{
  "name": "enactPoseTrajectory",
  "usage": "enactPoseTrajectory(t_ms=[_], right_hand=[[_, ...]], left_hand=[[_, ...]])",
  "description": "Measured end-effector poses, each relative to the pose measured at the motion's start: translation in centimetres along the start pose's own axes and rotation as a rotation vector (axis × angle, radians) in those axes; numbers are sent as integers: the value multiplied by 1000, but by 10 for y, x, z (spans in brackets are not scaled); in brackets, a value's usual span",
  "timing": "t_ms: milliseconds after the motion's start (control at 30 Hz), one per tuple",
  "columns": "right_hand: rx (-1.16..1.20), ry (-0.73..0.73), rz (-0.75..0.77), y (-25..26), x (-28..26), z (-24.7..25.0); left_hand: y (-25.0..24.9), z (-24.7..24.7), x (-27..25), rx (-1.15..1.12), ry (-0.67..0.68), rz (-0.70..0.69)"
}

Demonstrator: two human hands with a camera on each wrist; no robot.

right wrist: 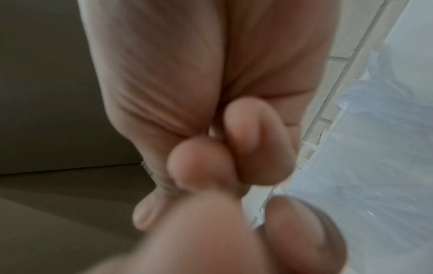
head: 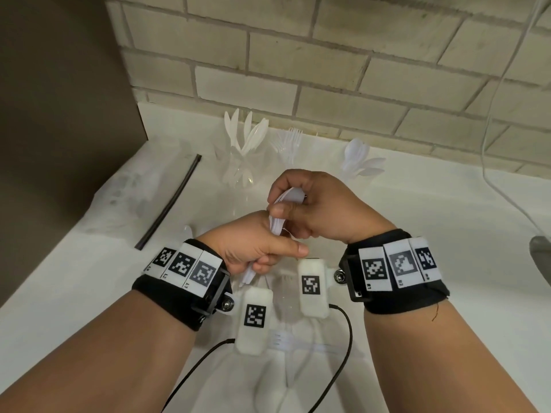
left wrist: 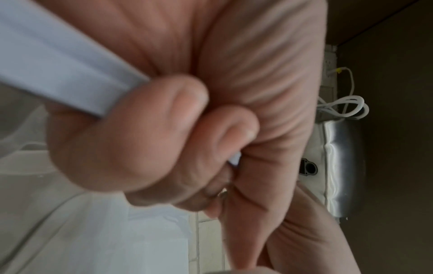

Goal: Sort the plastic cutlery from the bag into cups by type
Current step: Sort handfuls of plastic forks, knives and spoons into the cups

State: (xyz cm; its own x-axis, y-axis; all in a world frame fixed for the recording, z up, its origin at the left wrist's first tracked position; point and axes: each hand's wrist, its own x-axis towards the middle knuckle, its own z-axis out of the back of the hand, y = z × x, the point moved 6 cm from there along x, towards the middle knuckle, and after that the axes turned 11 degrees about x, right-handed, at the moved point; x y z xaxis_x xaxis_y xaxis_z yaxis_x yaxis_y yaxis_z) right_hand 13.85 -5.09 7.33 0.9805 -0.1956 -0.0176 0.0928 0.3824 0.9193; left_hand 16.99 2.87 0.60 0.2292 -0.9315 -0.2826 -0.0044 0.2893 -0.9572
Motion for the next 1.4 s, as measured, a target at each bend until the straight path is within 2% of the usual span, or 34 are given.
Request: enactPoseTrajectory(t_ms=[233, 300, 400, 467, 533, 633, 733, 833, 1000, 1133, 1233, 1333, 1400], right_hand=[[-40, -102, 59, 1, -6, 16], [-85, -208, 77, 6, -11, 39], [-186, -474, 140, 21, -18, 95], [-308, -655, 164, 32, -22, 129], [-389, -811, 181, 40, -22, 154], [-479, -919, 134, 38, -7, 173], [-563, -894, 55, 19, 17, 176], [-620, -808, -74, -10, 40, 175], [-624, -668, -263, -45, 57, 172], [-685, -697, -288, -37, 54, 178], [-809, -650, -225, -9, 34, 156], [-850, -467, -159, -1, 9, 104], [-869, -203, -213, -15, -10, 57]], left_hand=[[-6, 5, 0, 48, -94, -85], [-6, 14, -1, -20, -139, -93], [-5, 31, -5, -10, -269, -44], [-5, 44, -11, 130, -396, -4], [-4, 56, -16, 371, -509, 2], [-1, 67, -24, 711, -548, 48], [8, 83, -37, 927, -563, 163], [21, 104, -54, 1076, -589, 384], [40, 125, -77, 1110, -554, 577], [53, 126, -86, 1090, -508, 700], [61, 121, -85, 1092, -461, 730], [69, 115, -81, 1088, -414, 735], [72, 112, -80, 1098, -401, 739]])
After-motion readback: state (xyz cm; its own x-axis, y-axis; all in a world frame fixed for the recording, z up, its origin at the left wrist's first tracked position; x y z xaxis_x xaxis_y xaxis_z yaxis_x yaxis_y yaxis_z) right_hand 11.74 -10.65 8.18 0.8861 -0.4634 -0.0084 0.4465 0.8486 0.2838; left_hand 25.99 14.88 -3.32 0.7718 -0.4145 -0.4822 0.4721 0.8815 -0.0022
